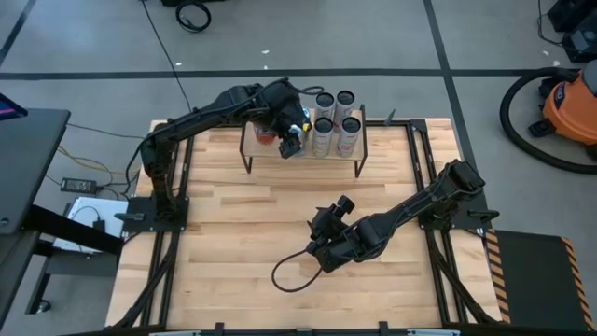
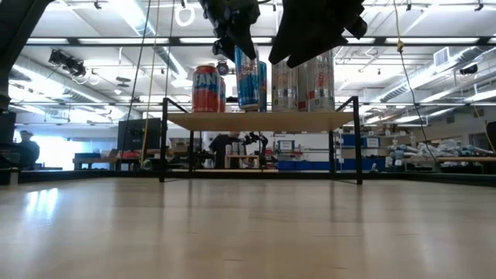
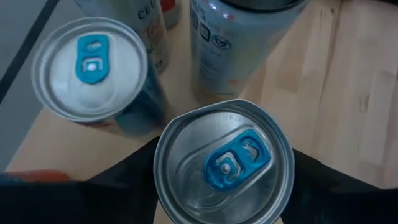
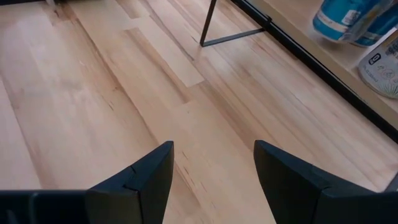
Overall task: Place canned beverage on shelf
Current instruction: Put the blue soda can on the shelf aligned with the other blue soda can
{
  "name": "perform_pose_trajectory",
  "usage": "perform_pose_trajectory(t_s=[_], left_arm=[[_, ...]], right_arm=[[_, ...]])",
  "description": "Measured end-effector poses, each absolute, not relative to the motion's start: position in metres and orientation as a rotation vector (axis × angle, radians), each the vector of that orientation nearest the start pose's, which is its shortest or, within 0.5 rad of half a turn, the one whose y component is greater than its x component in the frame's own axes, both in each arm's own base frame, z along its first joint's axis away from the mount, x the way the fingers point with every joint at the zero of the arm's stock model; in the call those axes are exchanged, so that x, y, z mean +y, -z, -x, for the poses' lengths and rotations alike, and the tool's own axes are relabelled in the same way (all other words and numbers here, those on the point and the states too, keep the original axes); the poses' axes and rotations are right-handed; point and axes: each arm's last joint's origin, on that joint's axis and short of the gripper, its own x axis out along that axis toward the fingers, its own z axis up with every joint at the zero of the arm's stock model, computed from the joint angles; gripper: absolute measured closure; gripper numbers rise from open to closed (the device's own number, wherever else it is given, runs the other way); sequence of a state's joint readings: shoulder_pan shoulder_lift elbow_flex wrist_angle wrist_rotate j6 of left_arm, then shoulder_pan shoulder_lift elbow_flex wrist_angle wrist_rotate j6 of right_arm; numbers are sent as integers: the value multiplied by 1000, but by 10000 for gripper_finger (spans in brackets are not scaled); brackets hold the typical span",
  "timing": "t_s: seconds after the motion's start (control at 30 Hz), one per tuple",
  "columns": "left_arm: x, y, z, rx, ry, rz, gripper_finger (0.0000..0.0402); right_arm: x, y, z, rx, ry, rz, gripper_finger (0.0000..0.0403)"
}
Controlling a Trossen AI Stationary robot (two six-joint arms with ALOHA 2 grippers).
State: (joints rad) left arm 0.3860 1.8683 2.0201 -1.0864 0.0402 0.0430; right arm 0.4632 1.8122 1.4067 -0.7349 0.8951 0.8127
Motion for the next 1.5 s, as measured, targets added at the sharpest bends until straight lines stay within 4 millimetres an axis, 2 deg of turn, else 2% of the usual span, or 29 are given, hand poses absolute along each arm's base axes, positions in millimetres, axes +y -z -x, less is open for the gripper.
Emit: perform_pose_trajectory(t_s=[0.27,0.63,1.33,1.5], left_arm=[[151,-365,-366,938,-310,171,128],[154,-360,-370,946,-302,156,125],[154,-361,-370,943,-294,138,124],[153,-372,-368,917,-306,127,124]], right_arm=[[144,-240,-339,652,689,-30,172],[147,-240,-338,652,682,-29,173],[148,-240,-337,651,680,-30,172],[148,-240,-337,653,678,-30,172]])
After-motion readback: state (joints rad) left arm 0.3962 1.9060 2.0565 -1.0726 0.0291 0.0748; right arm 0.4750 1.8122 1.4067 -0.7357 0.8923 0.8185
